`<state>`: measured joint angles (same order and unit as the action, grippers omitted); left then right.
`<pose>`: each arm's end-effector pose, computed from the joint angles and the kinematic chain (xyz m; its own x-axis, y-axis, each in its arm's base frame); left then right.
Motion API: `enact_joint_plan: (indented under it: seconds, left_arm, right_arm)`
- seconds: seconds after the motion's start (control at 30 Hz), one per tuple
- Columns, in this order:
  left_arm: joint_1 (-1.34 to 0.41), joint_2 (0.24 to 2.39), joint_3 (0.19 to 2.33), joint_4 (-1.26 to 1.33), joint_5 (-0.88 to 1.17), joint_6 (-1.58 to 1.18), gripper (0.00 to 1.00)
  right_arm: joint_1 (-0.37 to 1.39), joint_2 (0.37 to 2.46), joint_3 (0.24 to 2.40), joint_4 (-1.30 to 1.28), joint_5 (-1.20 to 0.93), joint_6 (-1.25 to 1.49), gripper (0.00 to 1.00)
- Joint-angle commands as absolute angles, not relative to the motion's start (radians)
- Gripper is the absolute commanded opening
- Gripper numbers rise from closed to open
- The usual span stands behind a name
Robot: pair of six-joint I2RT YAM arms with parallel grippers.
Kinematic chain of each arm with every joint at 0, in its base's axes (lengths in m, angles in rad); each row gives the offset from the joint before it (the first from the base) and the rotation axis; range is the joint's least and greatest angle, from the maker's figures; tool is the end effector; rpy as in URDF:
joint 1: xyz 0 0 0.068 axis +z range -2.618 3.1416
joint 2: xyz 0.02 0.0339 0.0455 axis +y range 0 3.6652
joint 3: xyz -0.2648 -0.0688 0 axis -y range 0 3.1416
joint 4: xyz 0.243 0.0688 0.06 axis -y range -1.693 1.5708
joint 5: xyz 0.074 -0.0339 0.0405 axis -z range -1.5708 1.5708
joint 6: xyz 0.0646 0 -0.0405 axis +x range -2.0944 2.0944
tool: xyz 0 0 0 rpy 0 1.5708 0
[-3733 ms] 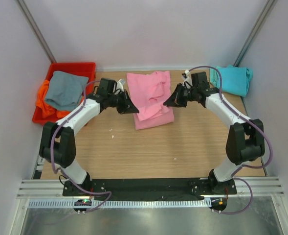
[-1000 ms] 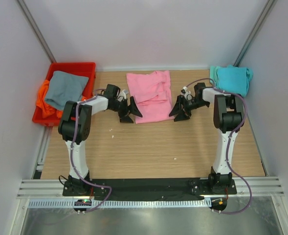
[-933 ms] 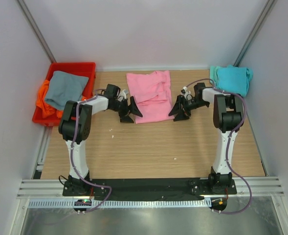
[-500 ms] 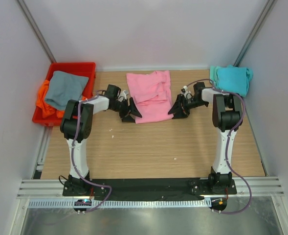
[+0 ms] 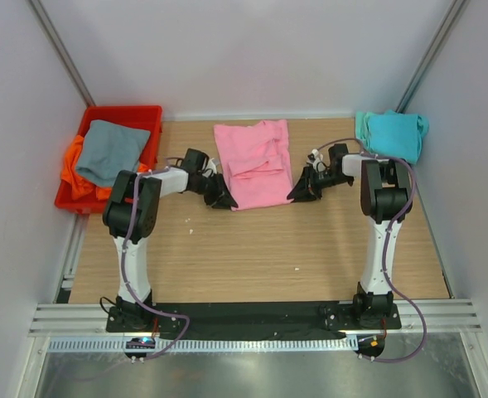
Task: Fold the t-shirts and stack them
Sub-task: Fold the tshirt
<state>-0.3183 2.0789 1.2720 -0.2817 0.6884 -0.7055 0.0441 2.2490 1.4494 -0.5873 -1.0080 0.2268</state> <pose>0.3839 -0.1697 0.1011 -0.9787 -0.2047 0.0119 -0.1486 0.6680 -0.7292 0.4155 0.0730 0.0806 -0.9971 0.0761 0.0088 0.0474 0.5225 0.8513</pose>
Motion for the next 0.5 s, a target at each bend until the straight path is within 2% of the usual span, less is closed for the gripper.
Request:
enact_joint_plan:
  seconds: [0.0, 0.07, 0.17, 0.47]
  left_arm:
    - [-0.342, 2.086, 1.238, -0.293, 0.6, -0.686, 0.11]
    - [-0.348, 2.079, 1.232, -0.293, 0.595, -0.69, 0.0]
    - [-0.347, 2.034, 1.213, -0.29, 0.595, -0.692, 0.0]
    - [-0.342, 1.706, 1.187, -0.302, 0.637, -0.676, 0.0]
  right_arm:
    - [0.055, 2.253, 1.41, -0.557, -0.902, 0.201, 0.2]
    - [0.054, 2.246, 1.398, -0.561, -0.904, 0.193, 0.1]
    - [0.055, 2.203, 1.372, -0.569, -0.902, 0.178, 0.02]
    - [0.055, 1.883, 1.315, -0.66, -0.936, 0.114, 0.02]
